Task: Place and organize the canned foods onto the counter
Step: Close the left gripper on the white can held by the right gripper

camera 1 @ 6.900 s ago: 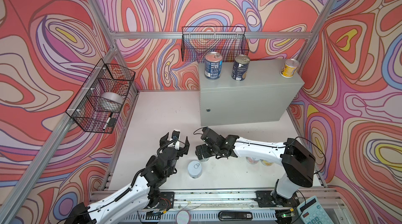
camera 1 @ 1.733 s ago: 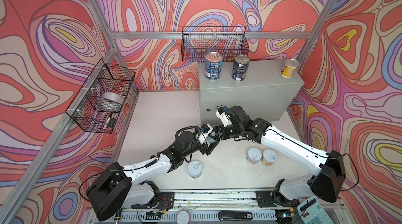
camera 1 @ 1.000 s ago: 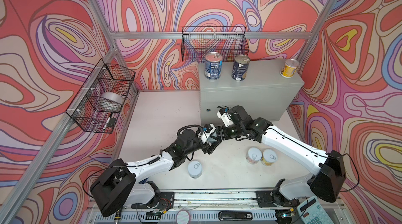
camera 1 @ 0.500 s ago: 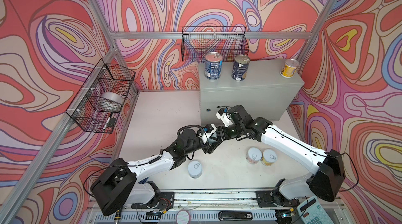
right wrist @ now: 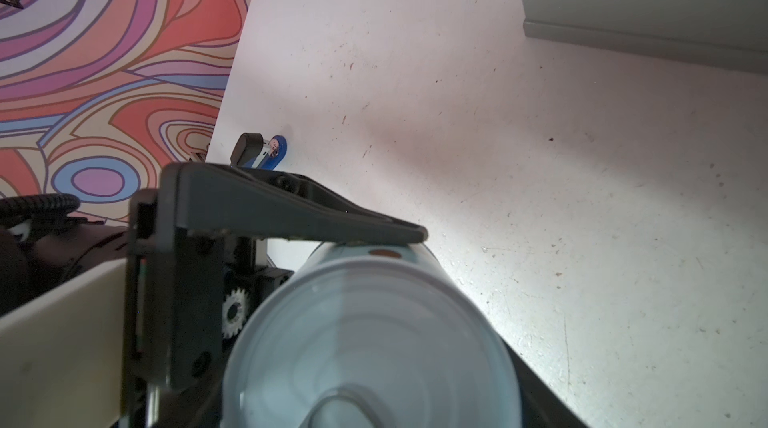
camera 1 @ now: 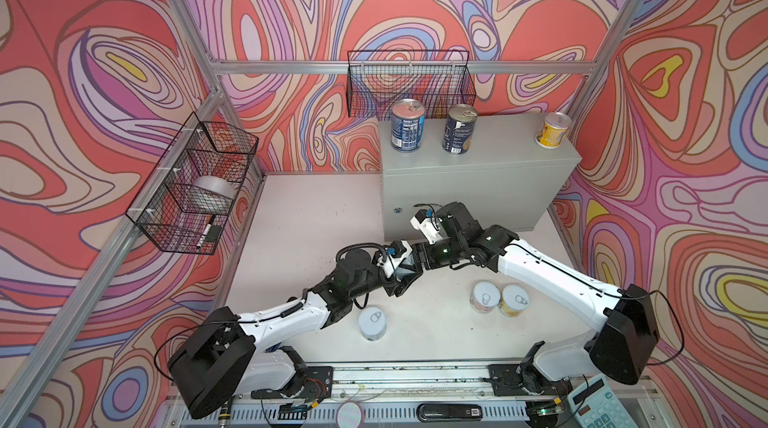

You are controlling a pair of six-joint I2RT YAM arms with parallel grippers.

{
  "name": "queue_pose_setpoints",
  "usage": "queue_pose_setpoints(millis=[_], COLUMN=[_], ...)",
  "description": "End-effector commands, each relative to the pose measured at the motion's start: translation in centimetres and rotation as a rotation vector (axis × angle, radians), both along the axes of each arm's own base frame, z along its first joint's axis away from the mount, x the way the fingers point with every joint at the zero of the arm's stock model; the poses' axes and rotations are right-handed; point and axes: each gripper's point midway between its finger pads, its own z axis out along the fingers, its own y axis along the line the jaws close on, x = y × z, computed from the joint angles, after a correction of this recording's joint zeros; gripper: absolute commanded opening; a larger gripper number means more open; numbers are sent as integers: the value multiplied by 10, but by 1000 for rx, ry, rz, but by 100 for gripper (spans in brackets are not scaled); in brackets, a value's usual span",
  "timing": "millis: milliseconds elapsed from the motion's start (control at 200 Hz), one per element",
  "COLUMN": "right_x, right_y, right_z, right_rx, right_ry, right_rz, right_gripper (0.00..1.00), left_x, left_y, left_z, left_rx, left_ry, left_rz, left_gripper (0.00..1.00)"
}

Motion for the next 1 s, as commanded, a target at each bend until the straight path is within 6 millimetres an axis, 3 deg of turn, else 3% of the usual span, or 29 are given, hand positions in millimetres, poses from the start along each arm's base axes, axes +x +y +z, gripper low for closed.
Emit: queue_pose_setpoints(millis=[0,561,761,856,992], right_x=[-25,-30,-28,-26,-26], right_y=[26,27,25,24,23], right_z=[31,29,27,26,24], right_rx=[182,197,181,167,158], right_ry=[13,45,42,35,33], right_rz=[160,197,188,183,178], right_gripper=[73,73,73,73,74], left_x=[4,-2,2,5,8], left_y=[-2,-5,-3,-1,0], left_z=[28,19,17,15,14], left_rx=[-66,-41,-28,-16,-12], left_ry=[-86,-63,-69,-70,-69], left_rz=[6,-35,-11,7,30], left_gripper=[76,69,63,53,49])
